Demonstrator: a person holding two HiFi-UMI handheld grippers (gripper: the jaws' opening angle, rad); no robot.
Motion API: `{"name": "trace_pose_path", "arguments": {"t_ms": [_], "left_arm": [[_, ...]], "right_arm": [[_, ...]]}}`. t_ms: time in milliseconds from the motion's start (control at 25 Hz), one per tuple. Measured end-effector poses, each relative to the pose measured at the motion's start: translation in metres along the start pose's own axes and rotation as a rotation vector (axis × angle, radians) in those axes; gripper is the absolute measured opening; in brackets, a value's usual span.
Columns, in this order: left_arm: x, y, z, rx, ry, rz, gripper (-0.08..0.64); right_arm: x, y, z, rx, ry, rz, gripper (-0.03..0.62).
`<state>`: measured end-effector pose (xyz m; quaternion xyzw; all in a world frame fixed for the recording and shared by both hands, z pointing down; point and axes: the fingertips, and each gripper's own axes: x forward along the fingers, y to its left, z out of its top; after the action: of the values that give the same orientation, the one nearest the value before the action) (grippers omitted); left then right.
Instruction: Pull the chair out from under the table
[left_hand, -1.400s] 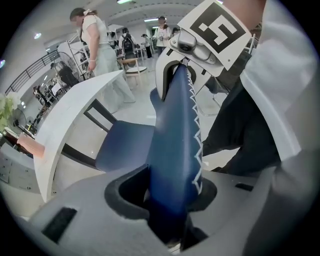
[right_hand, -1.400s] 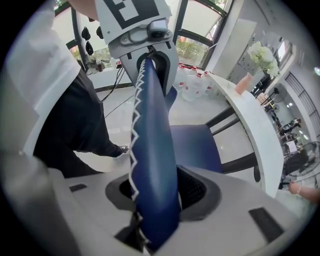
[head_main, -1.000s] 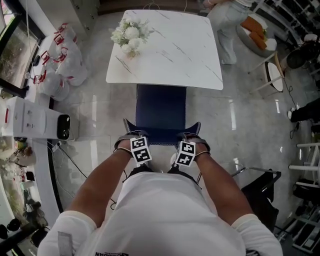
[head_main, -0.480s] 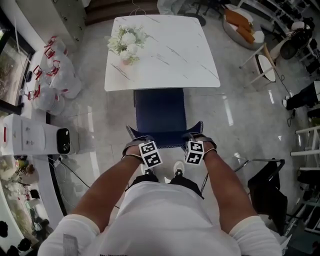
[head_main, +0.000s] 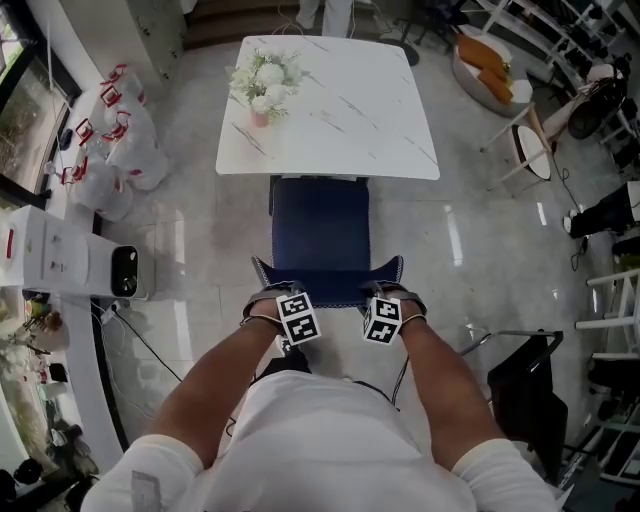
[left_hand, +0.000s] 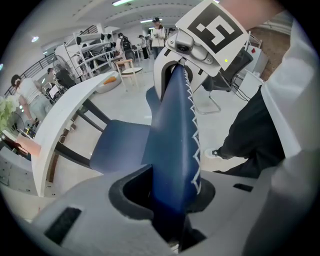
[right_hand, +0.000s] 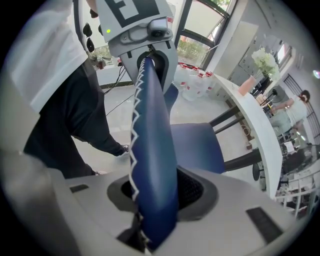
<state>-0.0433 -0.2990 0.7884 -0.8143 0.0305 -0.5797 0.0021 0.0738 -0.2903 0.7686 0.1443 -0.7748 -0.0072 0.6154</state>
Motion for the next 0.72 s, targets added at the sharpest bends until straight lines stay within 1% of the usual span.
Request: {"name": "trace_pose_path", "arguments": {"t_ms": [120, 400, 720], "left_arm": [[0.003, -0.024, -0.007, -0.002, 0.015, -0.016, 0.112], [0.015, -0.080, -0.013, 0.000, 0.046, 0.024, 0.112], [0.018, -0.135, -0.013, -0.036, 0.064, 0.023, 0.112]], "right_arm": [[0.001, 0.023, -0.003, -0.005, 0.001, -0.011, 0.133], [0.003, 0.078, -0.020, -0.016, 0.000, -0.023, 0.127], [-0.010, 0.124, -0.032, -0.026, -0.019, -0.032, 0.124]]}}
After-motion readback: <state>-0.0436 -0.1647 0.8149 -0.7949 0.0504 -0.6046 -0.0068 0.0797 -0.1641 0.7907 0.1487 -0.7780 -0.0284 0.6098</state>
